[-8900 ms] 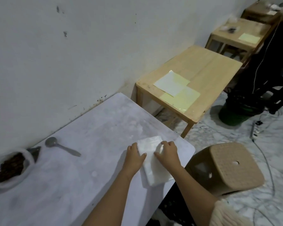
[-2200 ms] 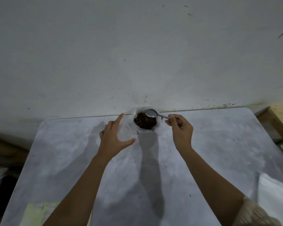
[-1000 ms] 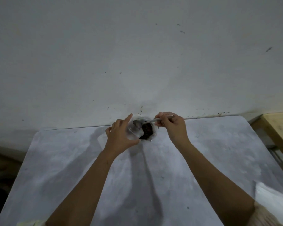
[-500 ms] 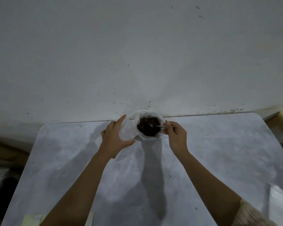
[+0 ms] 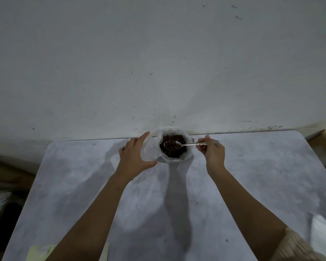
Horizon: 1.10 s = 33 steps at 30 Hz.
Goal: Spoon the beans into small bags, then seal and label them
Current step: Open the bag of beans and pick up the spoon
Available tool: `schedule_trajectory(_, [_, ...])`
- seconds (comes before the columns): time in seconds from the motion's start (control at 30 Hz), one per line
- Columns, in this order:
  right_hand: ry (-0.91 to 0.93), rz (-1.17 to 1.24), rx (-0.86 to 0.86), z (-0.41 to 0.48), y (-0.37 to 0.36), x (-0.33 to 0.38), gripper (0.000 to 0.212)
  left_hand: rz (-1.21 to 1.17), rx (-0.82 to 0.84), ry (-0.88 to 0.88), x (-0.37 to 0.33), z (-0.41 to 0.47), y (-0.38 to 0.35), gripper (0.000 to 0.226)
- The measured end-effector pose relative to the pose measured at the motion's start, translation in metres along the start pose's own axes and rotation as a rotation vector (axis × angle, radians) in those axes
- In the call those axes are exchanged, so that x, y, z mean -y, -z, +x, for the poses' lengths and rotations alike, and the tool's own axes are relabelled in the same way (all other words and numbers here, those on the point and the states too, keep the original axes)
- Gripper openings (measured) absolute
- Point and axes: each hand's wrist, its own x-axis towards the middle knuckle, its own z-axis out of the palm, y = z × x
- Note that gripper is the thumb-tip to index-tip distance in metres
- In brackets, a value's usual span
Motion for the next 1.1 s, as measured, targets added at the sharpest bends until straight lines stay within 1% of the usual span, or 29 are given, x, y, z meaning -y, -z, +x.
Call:
schedule_trajectory(0.17, [0.057, 0.089, 0.060, -0.005, 0.001, 0.032, 0.031, 0.041, 0.013, -0.002, -0.009, 0.000, -0.001, 0.095])
schedule_trajectory(0.23, [0.104, 0.038, 0.126, -0.010, -0.001, 0.040, 0.031, 0.026, 0.025, -0.012, -0.017, 0.001, -0.002, 0.095])
schedule_trajectory(0.37, [0.195, -0.119, 0.333, -0.025, -0.013, 0.047, 0.029, -0.022, 0.046, -0.043, -0.030, 0.001, -0.003, 0.096])
schedule_trajectory(0.43, [0.231, -0.163, 0.378, -0.030, -0.016, 0.049, 0.028, -0.033, 0.041, -0.045, -0.030, 0.000, -0.001, 0.095])
schedule_trajectory(0.5, [0.263, -0.167, 0.343, -0.031, -0.013, 0.049, 0.028, -0.025, 0.032, -0.042, -0.026, -0.002, 0.001, 0.096])
schedule_trajectory(0.6, [0.278, -0.119, 0.221, -0.024, 0.000, 0.044, 0.030, 0.008, 0.019, -0.013, -0.017, -0.006, 0.004, 0.096])
schedule_trajectory(0.7, [0.301, -0.159, 0.130, -0.018, 0.009, 0.031, 0.028, 0.020, 0.015, 0.010, -0.009, -0.010, 0.007, 0.097])
schedule_trajectory(0.77, [0.323, -0.222, 0.122, -0.019, 0.012, 0.021, 0.023, 0.030, 0.015, 0.019, -0.007, -0.011, 0.007, 0.097])
schedule_trajectory(0.87, [0.344, -0.341, 0.158, -0.023, 0.010, 0.005, 0.020, 0.029, 0.023, 0.027, -0.005, -0.013, 0.005, 0.097])
schedule_trajectory(0.97, [0.249, -0.344, 0.158, -0.023, 0.007, -0.013, 0.024, 0.054, 0.056, 0.030, -0.004, -0.014, 0.003, 0.097])
schedule_trajectory(1.1, [0.009, -0.212, 0.085, -0.016, 0.000, -0.025, 0.027, 0.049, 0.075, 0.040, -0.004, -0.015, 0.003, 0.098])
